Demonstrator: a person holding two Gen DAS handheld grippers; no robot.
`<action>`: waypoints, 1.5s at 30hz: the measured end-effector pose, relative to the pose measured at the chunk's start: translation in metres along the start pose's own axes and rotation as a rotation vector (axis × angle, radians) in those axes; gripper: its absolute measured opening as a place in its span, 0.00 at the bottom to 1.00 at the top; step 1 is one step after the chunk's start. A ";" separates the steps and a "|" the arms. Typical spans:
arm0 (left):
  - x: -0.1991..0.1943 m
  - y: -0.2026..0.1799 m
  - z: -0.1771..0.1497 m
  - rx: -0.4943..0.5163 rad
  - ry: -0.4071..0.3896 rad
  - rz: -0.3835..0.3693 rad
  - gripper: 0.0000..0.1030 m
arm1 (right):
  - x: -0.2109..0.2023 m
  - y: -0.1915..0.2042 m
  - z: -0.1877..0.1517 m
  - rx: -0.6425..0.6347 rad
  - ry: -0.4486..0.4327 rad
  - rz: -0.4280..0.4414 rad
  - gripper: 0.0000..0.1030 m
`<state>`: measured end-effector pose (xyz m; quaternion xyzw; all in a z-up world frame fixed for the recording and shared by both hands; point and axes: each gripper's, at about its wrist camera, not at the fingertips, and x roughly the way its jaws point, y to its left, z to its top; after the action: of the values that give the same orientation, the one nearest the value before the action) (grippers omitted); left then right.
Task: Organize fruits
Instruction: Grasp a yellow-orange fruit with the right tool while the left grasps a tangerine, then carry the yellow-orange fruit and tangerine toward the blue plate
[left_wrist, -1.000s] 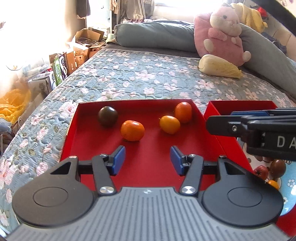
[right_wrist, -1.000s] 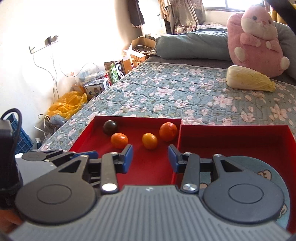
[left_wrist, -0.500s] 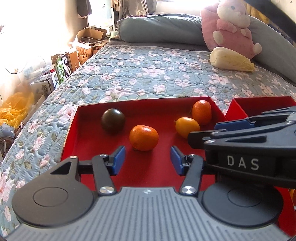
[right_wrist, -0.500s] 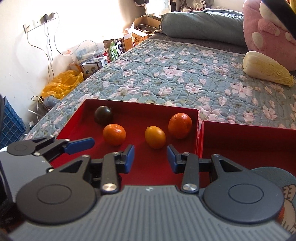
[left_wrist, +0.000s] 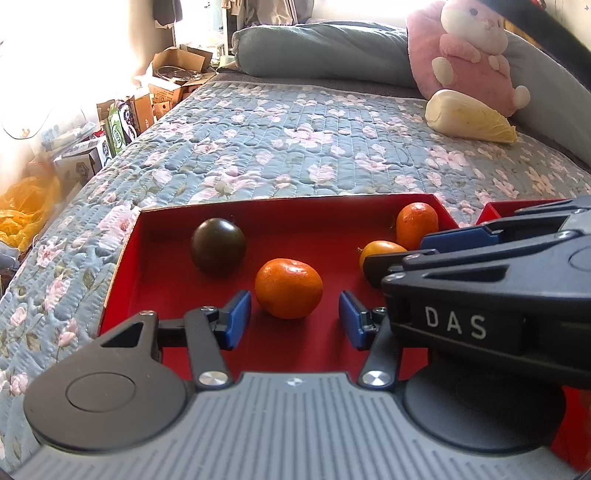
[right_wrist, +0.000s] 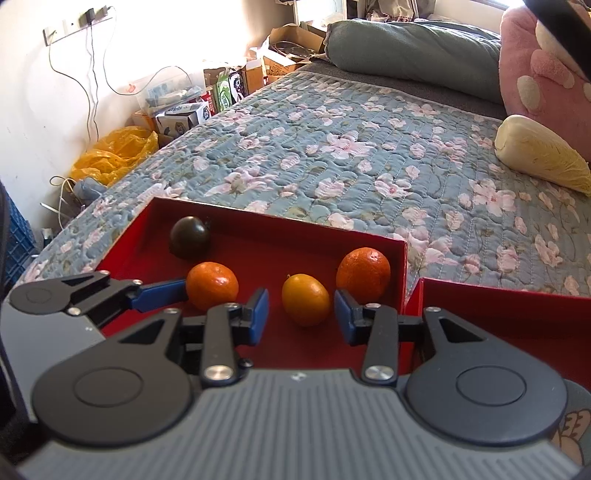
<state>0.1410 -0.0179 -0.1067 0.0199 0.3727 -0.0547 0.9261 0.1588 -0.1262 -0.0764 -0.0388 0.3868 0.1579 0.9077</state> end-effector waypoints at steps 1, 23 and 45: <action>0.001 0.000 0.000 0.005 -0.003 -0.002 0.53 | 0.000 0.001 0.000 -0.004 0.002 -0.003 0.42; -0.009 0.009 -0.002 -0.070 0.047 0.051 0.41 | 0.017 0.017 0.007 -0.154 0.050 -0.085 0.37; -0.031 0.032 -0.015 -0.098 0.082 0.066 0.41 | -0.012 0.017 -0.013 -0.049 0.080 -0.048 0.34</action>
<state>0.1124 0.0181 -0.0960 -0.0109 0.4117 -0.0051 0.9113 0.1361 -0.1154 -0.0758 -0.0763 0.4177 0.1439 0.8939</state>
